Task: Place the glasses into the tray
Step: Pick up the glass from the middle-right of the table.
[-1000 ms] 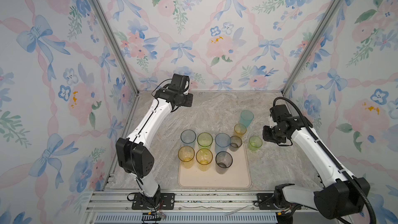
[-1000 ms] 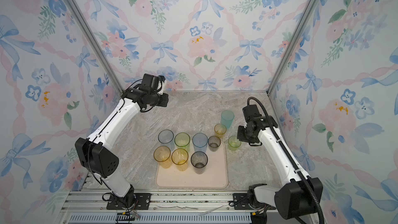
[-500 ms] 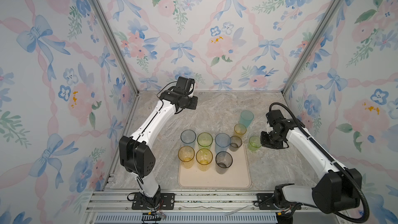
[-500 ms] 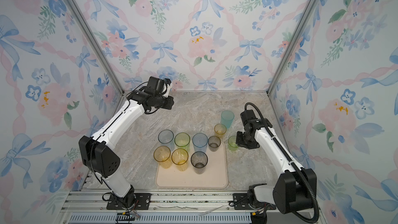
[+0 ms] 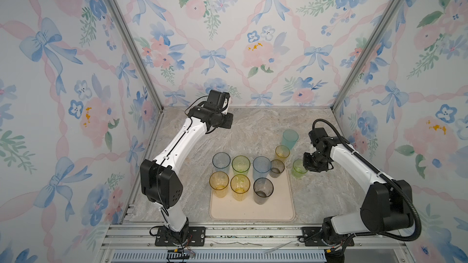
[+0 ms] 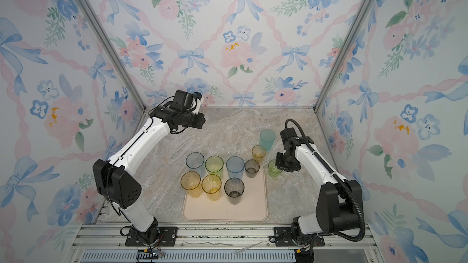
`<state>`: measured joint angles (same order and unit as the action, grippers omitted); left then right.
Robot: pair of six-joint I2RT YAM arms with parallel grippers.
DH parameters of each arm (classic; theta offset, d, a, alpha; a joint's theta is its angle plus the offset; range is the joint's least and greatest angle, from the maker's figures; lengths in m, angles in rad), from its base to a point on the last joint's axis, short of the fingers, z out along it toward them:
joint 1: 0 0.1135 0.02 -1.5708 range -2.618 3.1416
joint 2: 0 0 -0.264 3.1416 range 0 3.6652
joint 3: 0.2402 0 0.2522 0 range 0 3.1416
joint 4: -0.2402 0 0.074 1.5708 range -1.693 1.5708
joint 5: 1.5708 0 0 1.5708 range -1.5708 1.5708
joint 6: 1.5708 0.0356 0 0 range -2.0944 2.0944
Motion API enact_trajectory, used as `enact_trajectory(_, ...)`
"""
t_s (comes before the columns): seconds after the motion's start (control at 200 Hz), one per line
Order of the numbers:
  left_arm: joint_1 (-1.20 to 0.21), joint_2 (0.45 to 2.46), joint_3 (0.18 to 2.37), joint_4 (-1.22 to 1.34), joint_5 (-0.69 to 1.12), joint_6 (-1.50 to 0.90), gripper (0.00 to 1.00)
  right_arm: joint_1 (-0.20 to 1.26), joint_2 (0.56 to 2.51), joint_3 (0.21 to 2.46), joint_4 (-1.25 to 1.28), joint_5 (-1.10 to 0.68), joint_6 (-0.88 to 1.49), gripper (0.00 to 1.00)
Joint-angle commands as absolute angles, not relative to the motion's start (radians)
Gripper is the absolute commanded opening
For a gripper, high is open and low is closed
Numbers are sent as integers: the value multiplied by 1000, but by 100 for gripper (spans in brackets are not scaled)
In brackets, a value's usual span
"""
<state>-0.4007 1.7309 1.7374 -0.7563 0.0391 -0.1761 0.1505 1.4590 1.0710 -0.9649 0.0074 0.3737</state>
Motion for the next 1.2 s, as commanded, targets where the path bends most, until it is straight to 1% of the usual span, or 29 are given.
enact_trajectory(0.0, -403, 1732, 1725, -752, 50, -154, 30, 143, 1485, 1083, -948, 21, 377, 21)
enact_trajectory(0.315, -401, 1734, 1724, -752, 53, -149, 30, 136, 1524, 1094, -929, 34, 376, 14)
enact_trajectory(0.385, -400, 1736, 1723, -752, 54, -149, 30, 135, 1530, 1100, -927, 36, 376, 10)
enact_trajectory(0.62, -400, 1741, 1728, -752, 53, -147, 29, 135, 1547, 1112, -932, 44, 365, 0)
enact_trajectory(0.825, -399, 1747, 1731, -752, 55, -147, 29, 134, 1519, 1125, -941, 66, 360, 0)
enact_trajectory(1.196, -398, 1764, 1753, -752, 58, -144, 29, 134, 1390, 1187, -1046, 100, 334, 0)
